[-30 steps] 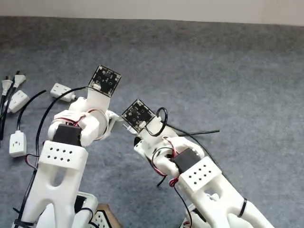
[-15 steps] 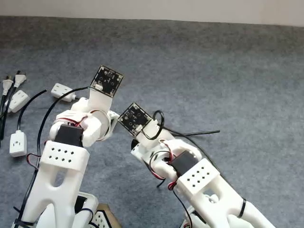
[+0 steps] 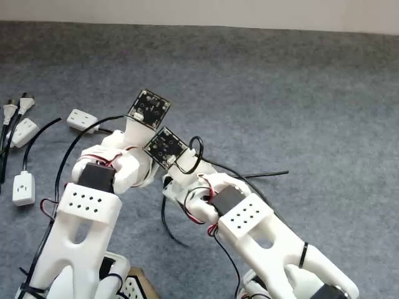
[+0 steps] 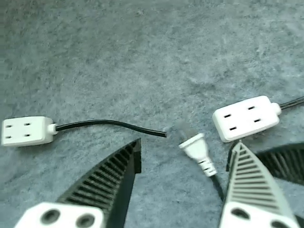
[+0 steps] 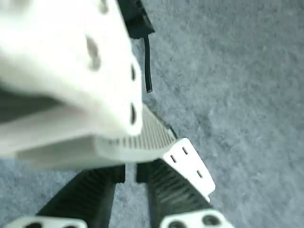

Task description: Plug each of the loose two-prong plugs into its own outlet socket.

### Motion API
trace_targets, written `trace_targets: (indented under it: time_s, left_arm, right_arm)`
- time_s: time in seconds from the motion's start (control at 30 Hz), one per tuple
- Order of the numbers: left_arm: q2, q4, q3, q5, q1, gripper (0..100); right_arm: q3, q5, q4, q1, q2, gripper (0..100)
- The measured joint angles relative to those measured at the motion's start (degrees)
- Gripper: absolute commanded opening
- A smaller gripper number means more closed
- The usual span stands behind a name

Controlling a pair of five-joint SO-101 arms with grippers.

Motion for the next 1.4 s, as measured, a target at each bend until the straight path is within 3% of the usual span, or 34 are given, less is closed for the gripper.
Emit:
trace_targets:
  time_s: [0.1,0.3,0.47,0.73,1.4]
  left_arm:
    - [0.0,0.0,-1.6,0.2,-7.8,30]
    - [0.1,0.0,-3.3,8.4,-25.6,30]
    - [0.1,0.0,-3.1,9.1,-32.3,30]
    - [0.1,0.0,-2.5,9.1,-33.6,30]
    - [0.1,0.0,-2.5,9.1,-33.6,30]
  right_arm:
    - [0.0,-2.9,-0.1,0.0,1.0,10.8]
    - [-4.4,-18.0,0.0,0.6,8.1,11.6]
    - [-16.7,-27.6,7.3,0.6,21.9,11.6]
    - [-39.9,-45.1,25.9,-0.6,41.4,11.6]
    - [-50.6,-46.1,27.8,-2.9,54.7,11.6]
